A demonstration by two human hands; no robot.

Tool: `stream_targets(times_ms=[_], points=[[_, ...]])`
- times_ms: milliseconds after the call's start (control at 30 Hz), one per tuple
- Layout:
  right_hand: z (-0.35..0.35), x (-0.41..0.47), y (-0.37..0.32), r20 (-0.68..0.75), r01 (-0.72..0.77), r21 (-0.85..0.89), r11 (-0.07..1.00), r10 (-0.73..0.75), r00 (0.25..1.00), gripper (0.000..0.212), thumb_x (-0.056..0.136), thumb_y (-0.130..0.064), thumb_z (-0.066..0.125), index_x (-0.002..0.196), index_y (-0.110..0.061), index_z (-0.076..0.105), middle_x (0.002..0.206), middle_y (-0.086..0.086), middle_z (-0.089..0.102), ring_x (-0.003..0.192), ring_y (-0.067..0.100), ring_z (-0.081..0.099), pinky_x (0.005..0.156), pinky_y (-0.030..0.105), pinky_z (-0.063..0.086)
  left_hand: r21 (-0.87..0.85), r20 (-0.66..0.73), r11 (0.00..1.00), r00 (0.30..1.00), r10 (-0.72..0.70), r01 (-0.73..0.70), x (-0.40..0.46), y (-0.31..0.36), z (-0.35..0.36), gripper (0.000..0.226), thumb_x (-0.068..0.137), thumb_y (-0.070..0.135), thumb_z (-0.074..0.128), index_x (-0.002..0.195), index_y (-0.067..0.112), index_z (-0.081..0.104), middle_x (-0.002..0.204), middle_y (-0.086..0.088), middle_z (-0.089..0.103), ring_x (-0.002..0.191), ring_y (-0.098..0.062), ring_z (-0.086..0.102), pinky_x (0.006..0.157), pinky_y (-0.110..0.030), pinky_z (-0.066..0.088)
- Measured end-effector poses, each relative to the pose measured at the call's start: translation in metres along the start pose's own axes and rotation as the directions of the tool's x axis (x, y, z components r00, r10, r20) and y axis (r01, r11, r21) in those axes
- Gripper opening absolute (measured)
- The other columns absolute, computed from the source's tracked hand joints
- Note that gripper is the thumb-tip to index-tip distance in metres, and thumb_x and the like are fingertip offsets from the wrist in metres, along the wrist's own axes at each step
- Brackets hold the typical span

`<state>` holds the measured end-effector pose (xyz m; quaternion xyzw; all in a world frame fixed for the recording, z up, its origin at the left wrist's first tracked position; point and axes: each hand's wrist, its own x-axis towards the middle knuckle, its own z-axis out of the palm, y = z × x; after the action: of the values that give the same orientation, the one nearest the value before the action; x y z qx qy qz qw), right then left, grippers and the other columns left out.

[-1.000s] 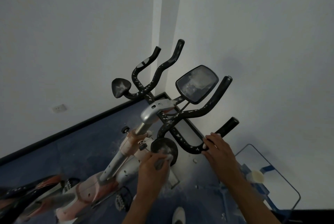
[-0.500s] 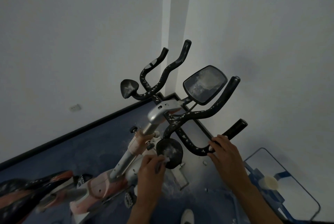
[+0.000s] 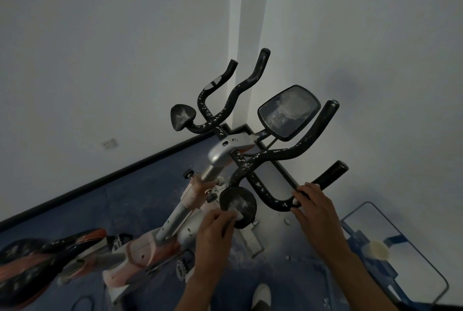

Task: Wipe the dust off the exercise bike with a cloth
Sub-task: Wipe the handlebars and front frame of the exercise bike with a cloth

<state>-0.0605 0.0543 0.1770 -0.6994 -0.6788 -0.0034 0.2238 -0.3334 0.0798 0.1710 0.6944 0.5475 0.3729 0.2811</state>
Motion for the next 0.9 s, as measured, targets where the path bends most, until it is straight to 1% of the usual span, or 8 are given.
stream_targets(times_ms=[100, 200, 267, 433, 500, 600, 667, 900], points=[[0.001, 0.000, 0.000, -0.002, -0.020, 0.016, 1.000, 0.020, 1.000, 0.052, 0.073, -0.006, 0.088, 0.121, -0.003, 0.069, 0.130, 0.013, 0.063, 0.134, 0.032, 0.048, 0.105, 0.049, 0.046, -0.072, 0.060, 0.996, 0.997, -0.054, 0.059, -0.005, -0.008, 0.001, 0.028, 0.088, 0.000, 0.074, 0.101, 0.024, 0.076, 0.104, 0.015, 0.063, 0.098, -0.002, 0.064, 0.084, -0.014, 0.049], [0.001, 0.000, 0.000, 0.007, -0.024, 0.011, 1.000, 0.024, 1.000, 0.052, 0.073, -0.006, 0.089, 0.121, -0.003, 0.069, 0.130, 0.013, 0.063, 0.134, 0.032, 0.048, 0.103, 0.049, 0.048, -0.128, -0.038, 0.983, 0.990, -0.138, 0.132, 0.003, -0.010, -0.007, 0.028, 0.090, -0.002, 0.071, 0.101, 0.023, 0.076, 0.106, 0.013, 0.064, 0.101, -0.001, 0.064, 0.086, -0.011, 0.047], [0.001, 0.000, -0.001, -0.003, -0.007, 0.004, 1.000, 0.007, 1.000, 0.053, 0.071, -0.005, 0.090, 0.120, -0.003, 0.069, 0.128, 0.014, 0.063, 0.134, 0.031, 0.046, 0.101, 0.045, 0.045, -0.139, -0.090, 0.983, 0.987, -0.132, 0.118, 0.013, -0.005, -0.011, 0.024, 0.092, 0.001, 0.069, 0.104, 0.020, 0.076, 0.109, 0.011, 0.064, 0.104, -0.002, 0.064, 0.091, -0.012, 0.048], [0.001, 0.001, 0.002, 0.006, -0.005, 0.025, 1.000, 0.005, 1.000, 0.051, 0.072, -0.004, 0.089, 0.119, -0.003, 0.070, 0.126, 0.012, 0.064, 0.131, 0.034, 0.052, 0.104, 0.046, 0.046, -0.071, -0.023, 0.992, 0.994, -0.107, 0.105, 0.005, -0.008, -0.002, 0.023, 0.090, 0.002, 0.072, 0.104, 0.020, 0.077, 0.103, 0.012, 0.063, 0.099, 0.004, 0.061, 0.084, -0.005, 0.044], [0.002, 0.002, 0.003, 0.020, -0.008, 0.045, 0.999, 0.007, 1.000, 0.049, 0.073, -0.005, 0.088, 0.119, -0.004, 0.070, 0.125, 0.011, 0.064, 0.130, 0.035, 0.055, 0.105, 0.051, 0.048, -0.110, -0.026, 0.978, 0.983, -0.180, 0.176, -0.002, -0.013, -0.003, 0.024, 0.091, 0.002, 0.072, 0.100, 0.024, 0.077, 0.101, 0.014, 0.066, 0.099, 0.005, 0.061, 0.084, -0.008, 0.046], [0.004, 0.000, 0.006, 0.019, -0.008, 0.045, 0.999, 0.007, 1.000, 0.049, 0.074, -0.006, 0.088, 0.120, -0.003, 0.070, 0.127, 0.012, 0.064, 0.130, 0.036, 0.056, 0.107, 0.049, 0.047, -0.192, -0.031, 0.956, 0.972, -0.234, 0.224, -0.001, -0.008, -0.005, 0.021, 0.095, 0.008, 0.068, 0.102, 0.026, 0.076, 0.105, 0.014, 0.065, 0.100, -0.001, 0.064, 0.086, -0.015, 0.050], [0.004, 0.000, 0.006, 0.021, -0.001, 0.038, 0.999, 0.000, 1.000, 0.049, 0.076, -0.007, 0.086, 0.121, -0.003, 0.069, 0.128, 0.013, 0.063, 0.131, 0.036, 0.055, 0.107, 0.050, 0.047, -0.259, -0.040, 0.943, 0.973, -0.227, 0.210, 0.009, 0.006, -0.004, 0.018, 0.097, 0.013, 0.066, 0.107, 0.026, 0.075, 0.109, 0.015, 0.063, 0.104, -0.004, 0.064, 0.087, -0.014, 0.050], [0.001, 0.000, 0.002, 0.011, -0.009, 0.022, 1.000, 0.009, 1.000, 0.048, 0.076, -0.007, 0.086, 0.120, -0.003, 0.069, 0.129, 0.011, 0.062, 0.132, 0.036, 0.054, 0.106, 0.047, 0.045, -0.151, -0.013, 0.977, 0.988, -0.155, 0.151, 0.005, 0.000, 0.003, 0.022, 0.093, 0.008, 0.070, 0.106, 0.025, 0.077, 0.108, 0.013, 0.061, 0.102, -0.002, 0.062, 0.089, -0.010, 0.047]])
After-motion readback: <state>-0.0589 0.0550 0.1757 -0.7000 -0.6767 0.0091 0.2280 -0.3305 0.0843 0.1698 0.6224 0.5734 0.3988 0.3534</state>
